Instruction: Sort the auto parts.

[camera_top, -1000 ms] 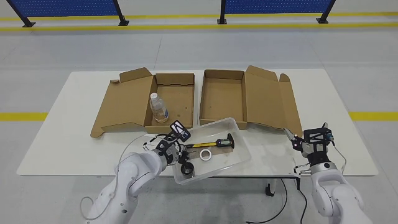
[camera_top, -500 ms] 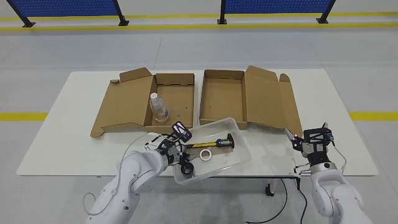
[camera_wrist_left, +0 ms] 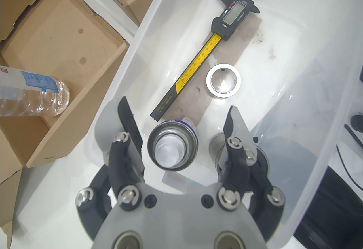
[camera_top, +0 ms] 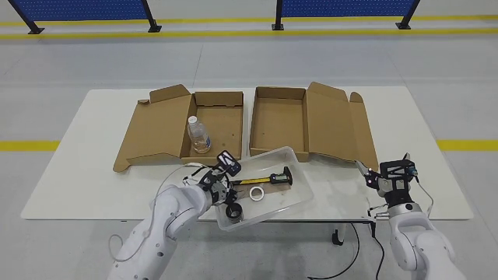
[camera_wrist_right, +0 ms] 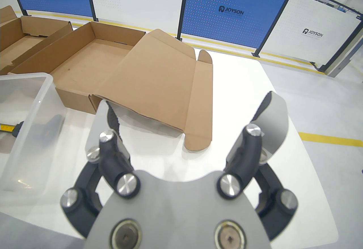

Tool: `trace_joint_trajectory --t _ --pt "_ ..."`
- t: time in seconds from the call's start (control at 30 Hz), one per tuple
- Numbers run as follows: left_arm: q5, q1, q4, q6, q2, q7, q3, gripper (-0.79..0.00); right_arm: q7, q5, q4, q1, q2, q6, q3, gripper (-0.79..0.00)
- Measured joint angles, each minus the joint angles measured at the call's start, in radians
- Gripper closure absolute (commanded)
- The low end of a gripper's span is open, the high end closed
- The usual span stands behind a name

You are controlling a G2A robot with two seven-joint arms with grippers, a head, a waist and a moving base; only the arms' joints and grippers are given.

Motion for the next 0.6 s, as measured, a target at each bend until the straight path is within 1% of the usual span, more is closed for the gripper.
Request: trace_joint_trajectory --t 0.03,0.07,0.23,0.37,0.47,0.6 --pt "-0.002 -0.002 0.002 0.001 0.0 -0.002 0.001 -0.57 0.0 0.0 0.0 0.0 0.0 0.0 0.0 -0.785" --pt "-0.004 -0.005 0.004 0.002 0.0 -0.006 0.003 -0.557 0.0 0.0 0.0 0.0 0.0 0.0 0.0 -0.785" --pt "-0.015 -0.018 0.007 0.003 0.002 -0.032 0.011 -0.646 0.0 0.0 0.0 0.0 0.0 0.0 0.0 -0.785" --pt "-0.031 -0.027 -0.003 -0.003 0.003 -0.057 0.014 -0.637 0.0 0.0 0.0 0.0 0.0 0.0 0.0 -0.785" --pt "-0.04 -0.035 -0.008 -0.016 0.005 -0.085 0.018 -0.613 0.0 0.0 0.0 0.0 0.0 0.0 0.0 -0.785" --pt "-0.051 -0.05 -0.009 -0.029 0.008 -0.137 0.027 -0.622 0.0 0.0 0.0 0.0 0.0 0.0 0.0 -0.785"
